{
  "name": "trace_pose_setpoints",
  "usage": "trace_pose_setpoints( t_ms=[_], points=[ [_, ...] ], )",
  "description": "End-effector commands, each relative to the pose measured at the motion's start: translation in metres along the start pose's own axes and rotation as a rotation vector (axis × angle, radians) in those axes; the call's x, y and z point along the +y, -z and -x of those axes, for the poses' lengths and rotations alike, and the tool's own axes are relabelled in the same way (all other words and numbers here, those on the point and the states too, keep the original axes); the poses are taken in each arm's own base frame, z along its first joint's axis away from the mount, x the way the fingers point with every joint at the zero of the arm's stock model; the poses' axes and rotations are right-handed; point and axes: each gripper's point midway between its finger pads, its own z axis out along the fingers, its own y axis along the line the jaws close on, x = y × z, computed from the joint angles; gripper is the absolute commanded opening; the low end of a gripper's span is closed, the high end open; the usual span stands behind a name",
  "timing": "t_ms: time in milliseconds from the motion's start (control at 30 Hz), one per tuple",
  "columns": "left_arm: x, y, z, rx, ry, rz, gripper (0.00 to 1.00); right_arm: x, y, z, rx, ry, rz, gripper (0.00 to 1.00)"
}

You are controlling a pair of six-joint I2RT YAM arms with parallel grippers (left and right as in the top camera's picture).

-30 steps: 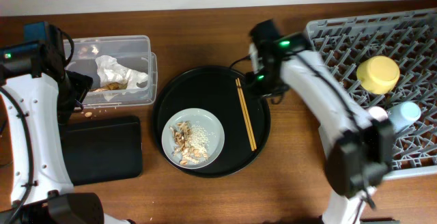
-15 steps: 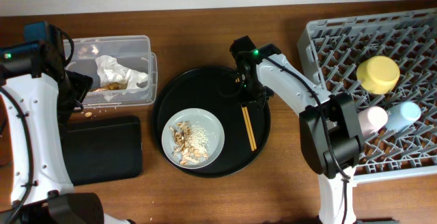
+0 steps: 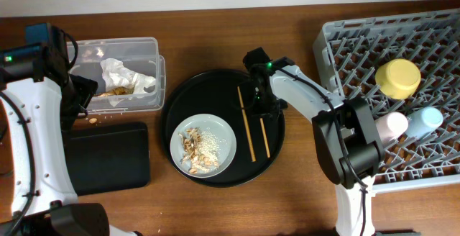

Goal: Sort waste into correct bins and load items into the dishwasher rack
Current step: 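Reach the right gripper to the chopsticks and grasp one, then carry the chopstick into the rack with the right gripper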

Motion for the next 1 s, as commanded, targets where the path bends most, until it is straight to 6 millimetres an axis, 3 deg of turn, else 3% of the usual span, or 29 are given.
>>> trace_pose_setpoints(
  t_ms=[0,33,200,367,533,667,800,900,967],
  points=[
    [0.006,0.007,0.004,-0.026,0.022,-0.008,0.99,-0.003,-0.009,-0.009,0.028,-0.034,-0.019,0.12],
    [0.006,0.007,0.004,-0.026,0.022,-0.008,0.99,-0.003,-0.009,-0.009,0.026,-0.043,-0.018,0.04],
    [0.006,0.007,0.004,-0.026,0.022,-0.008,0.99,0.003,0.006,-0.001,0.009,-0.066,0.014,0.04],
    [0.006,0.007,0.004,-0.026,0.022,-0.008,0.99,-0.012,0.064,0.026,-0.057,-0.083,0.025,0.04],
    [0.006,0.007,0.004,-0.026,0.022,-0.008,0.99,-0.073,0.15,0.058,-0.195,-0.039,0.016,0.04],
    [0.006,0.007,0.004,-0.026,0.022,-0.008,0.99,-0.149,0.204,0.063,-0.284,-0.012,-0.037,0.04],
    [0.006,0.007,0.004,-0.026,0.022,-0.008,0.99,-0.211,0.211,0.052,-0.291,0.019,-0.074,0.04],
    [0.006,0.007,0.004,-0.026,0.022,-0.008,0.99,-0.236,0.203,0.047,-0.28,-0.008,-0.081,0.04],
    [0.006,0.007,0.004,-0.026,0.022,-0.008,0.99,-0.242,0.194,0.049,-0.285,-0.012,-0.037,0.04]
  ],
)
